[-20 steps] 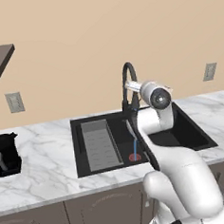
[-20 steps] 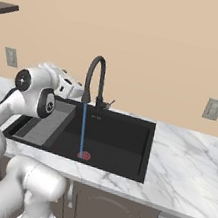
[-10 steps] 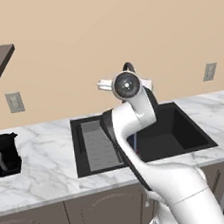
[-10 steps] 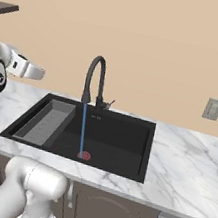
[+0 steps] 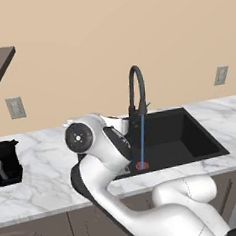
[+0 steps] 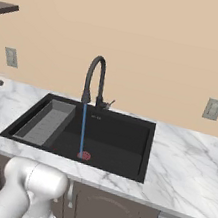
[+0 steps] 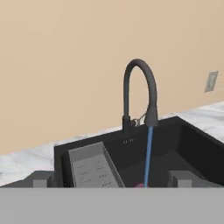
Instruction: Turn on the sink faucet and place the jug under the water for a few seconds to fill it up.
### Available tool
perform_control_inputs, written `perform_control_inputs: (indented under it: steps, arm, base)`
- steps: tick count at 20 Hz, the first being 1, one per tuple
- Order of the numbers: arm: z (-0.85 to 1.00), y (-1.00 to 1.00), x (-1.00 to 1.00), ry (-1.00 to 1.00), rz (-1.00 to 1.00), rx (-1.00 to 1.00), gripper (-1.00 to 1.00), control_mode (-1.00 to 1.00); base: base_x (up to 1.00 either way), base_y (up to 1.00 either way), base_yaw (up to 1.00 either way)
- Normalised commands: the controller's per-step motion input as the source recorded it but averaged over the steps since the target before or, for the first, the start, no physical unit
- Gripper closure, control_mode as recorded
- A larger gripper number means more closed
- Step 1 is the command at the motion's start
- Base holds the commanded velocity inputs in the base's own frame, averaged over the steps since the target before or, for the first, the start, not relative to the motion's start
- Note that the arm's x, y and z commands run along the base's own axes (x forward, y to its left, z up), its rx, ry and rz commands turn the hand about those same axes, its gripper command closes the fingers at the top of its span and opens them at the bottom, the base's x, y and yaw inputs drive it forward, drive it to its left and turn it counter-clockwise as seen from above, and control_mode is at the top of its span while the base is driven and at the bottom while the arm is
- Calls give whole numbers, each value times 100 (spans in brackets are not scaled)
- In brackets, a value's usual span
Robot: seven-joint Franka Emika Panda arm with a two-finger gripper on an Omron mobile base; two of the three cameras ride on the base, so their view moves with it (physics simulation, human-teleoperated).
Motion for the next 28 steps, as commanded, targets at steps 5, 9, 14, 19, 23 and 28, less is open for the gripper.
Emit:
perform_control_inputs:
  steps: [5, 9, 14, 19, 23, 28]
  arm:
    - [-70, 94, -41, -8, 0, -5, -100, -100]
    - [-53, 81, -11, -5, 0, -4, -100, -100]
    - [-34, 96, 8, 0, 0, -4, -100, -100]
    - [-20, 93, 1, -2, 0, -2, -100, -100]
    - [-19, 86, 0, 0, 0, -1, -100, -100]
    - [-23, 59, 0, -4, 0, 0, -100, -100]
  base:
    - [0, 0, 0]
    - [0, 0, 0]
    - [0, 0, 0]
    - [0, 0, 0]
    - [0, 0, 0]
    - [0, 0, 0]
